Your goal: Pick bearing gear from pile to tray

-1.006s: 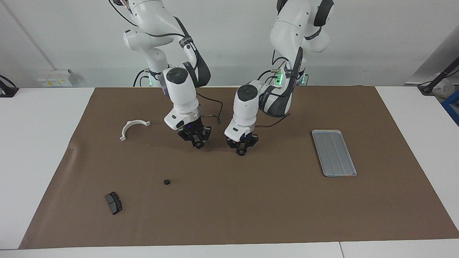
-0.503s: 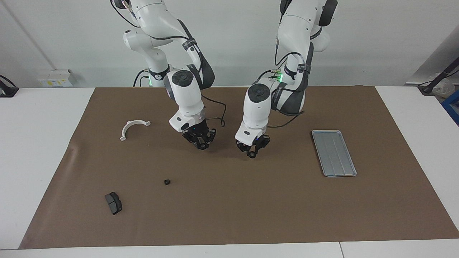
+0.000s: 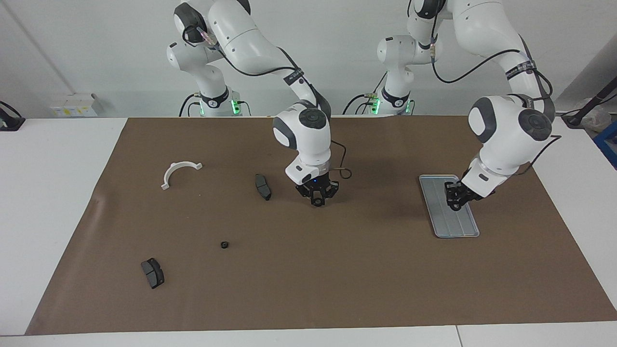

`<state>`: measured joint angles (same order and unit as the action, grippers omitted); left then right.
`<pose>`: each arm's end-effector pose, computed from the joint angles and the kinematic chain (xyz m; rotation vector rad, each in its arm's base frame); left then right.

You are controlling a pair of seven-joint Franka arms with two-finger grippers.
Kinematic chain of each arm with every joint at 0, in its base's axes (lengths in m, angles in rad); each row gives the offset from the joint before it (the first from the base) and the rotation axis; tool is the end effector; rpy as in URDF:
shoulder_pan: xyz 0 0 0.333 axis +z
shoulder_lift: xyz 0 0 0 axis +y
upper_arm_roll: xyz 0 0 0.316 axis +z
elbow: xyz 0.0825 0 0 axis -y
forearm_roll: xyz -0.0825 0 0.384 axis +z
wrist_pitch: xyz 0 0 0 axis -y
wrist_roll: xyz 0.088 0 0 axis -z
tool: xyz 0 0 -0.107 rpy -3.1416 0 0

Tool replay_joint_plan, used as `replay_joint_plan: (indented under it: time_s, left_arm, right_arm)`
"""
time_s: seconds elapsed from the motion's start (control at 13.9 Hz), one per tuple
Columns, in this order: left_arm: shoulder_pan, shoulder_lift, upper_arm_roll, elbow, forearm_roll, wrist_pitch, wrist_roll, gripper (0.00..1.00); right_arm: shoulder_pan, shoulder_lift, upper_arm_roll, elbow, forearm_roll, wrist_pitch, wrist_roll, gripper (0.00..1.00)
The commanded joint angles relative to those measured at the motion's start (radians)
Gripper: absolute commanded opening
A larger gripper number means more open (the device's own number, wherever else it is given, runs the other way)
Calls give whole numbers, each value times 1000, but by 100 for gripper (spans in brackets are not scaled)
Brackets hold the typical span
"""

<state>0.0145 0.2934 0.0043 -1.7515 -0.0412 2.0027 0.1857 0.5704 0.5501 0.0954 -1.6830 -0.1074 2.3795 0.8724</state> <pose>0.6330 0.0092 0.3992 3.0925 -0.2308 -0.0594 0.5496 0.4203 0.2966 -3.0446 0.2321 -0.1977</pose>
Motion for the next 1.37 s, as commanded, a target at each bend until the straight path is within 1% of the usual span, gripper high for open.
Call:
replay_joint_plan:
  time_s: [0.0,0.07,0.14,0.29,0.43,0.72,0.79,0.86,1.01,1.08,1.15,1.29]
  left_arm:
    - [13,-66,-9,-164,-17,144,40,0]
    - [27,-68,-10,-207,-17,201,43,0]
    - [28,-62,-10,-239,-17,232,57,0]
    - [30,-37,-9,-275,-17,286,90,0]
    - [28,-33,-9,-293,-17,315,90,0]
    - [15,-28,-9,-278,-16,326,83,0]
    - [13,-17,-9,-252,-16,309,81,5]
    - [12,-16,-10,-235,-16,300,83,18]
    - [1,-17,-10,-232,-16,297,83,52]
    - [1,-17,-10,-232,-16,297,83,73]
    - [-1,-17,-10,-232,-16,297,77,100]
    - [-7,-22,-9,-229,-16,297,78,100]
  right_arm:
    - [5,19,3,34,-25,-28,30,40]
    - [3,19,1,36,-25,-32,28,73]
    - [0,19,1,39,-26,-34,28,100]
    - [-6,19,-2,42,-29,-26,20,100]
    - [-33,14,-6,39,-50,-19,-12,100]
    - [-153,-51,-5,-3,-52,-16,-143,100]
    - [-193,-71,-5,-21,-52,-16,-198,100]
    - [-233,-81,-3,-27,-52,-16,-246,100]
    - [-302,-79,-3,-27,-52,-14,-341,100]
    - [-337,-76,-3,-27,-51,-13,-398,100]
    - [-374,-72,-3,-29,-48,-10,-453,100]
    - [-402,-53,-3,-52,-38,68,-504,100]
